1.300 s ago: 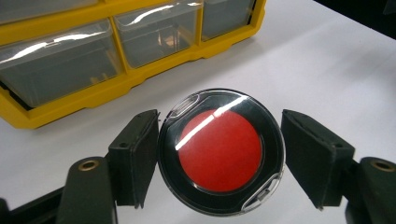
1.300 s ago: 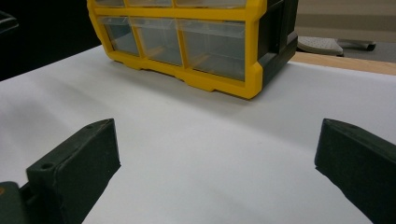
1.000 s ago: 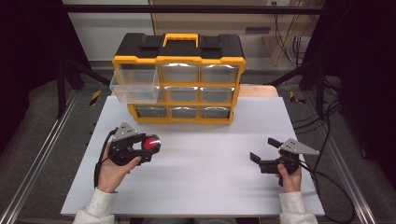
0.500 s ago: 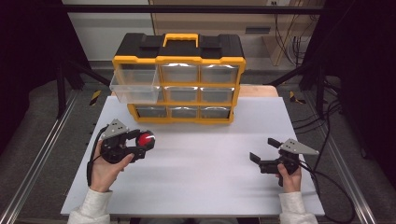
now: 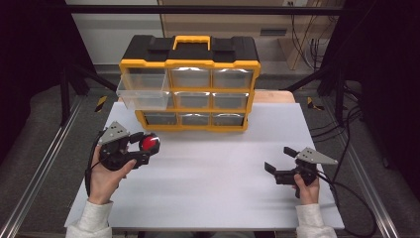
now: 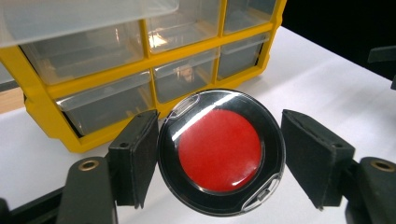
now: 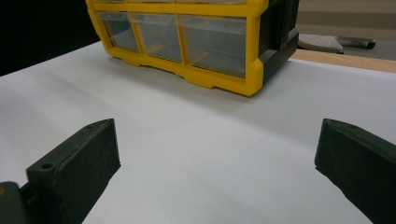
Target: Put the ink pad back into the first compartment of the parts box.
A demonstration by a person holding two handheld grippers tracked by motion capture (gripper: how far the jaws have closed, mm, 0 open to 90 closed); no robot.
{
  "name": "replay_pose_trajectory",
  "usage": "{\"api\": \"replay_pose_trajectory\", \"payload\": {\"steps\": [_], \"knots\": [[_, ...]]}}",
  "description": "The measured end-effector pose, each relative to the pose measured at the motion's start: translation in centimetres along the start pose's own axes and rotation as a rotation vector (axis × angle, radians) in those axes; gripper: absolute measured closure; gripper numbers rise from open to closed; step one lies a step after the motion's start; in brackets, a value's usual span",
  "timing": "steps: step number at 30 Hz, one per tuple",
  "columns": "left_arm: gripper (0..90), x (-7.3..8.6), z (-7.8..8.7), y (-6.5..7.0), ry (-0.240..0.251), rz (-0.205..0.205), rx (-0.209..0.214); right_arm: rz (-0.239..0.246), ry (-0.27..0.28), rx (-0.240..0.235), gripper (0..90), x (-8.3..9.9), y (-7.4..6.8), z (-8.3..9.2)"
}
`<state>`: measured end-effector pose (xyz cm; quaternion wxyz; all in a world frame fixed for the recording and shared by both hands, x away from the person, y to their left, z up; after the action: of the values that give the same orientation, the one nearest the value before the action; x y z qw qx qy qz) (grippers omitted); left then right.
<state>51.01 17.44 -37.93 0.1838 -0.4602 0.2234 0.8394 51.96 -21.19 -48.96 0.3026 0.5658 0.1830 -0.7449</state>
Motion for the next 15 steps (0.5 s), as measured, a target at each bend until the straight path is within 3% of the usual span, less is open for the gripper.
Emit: {"api": "replay_pose_trajectory", "payload": {"steps": [15], "knots": [[29.8,-1.5,0.6,0.1,0.028,0.001,0.005,-0.009,0.003,-0.002,0.4,-0.1,0.0,0.1]]}}
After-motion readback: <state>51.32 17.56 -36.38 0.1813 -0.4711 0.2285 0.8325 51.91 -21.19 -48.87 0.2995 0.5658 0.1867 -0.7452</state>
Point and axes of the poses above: each handheld gripper's, and its own axes: z roughly backward along the jaws, x roughly out of its underside, y roughly to its right, the point moved 10 cm from there along -z, roughly forward along the jaws, and after that the axes turned 12 degrees about z, right-handed, at the moved point
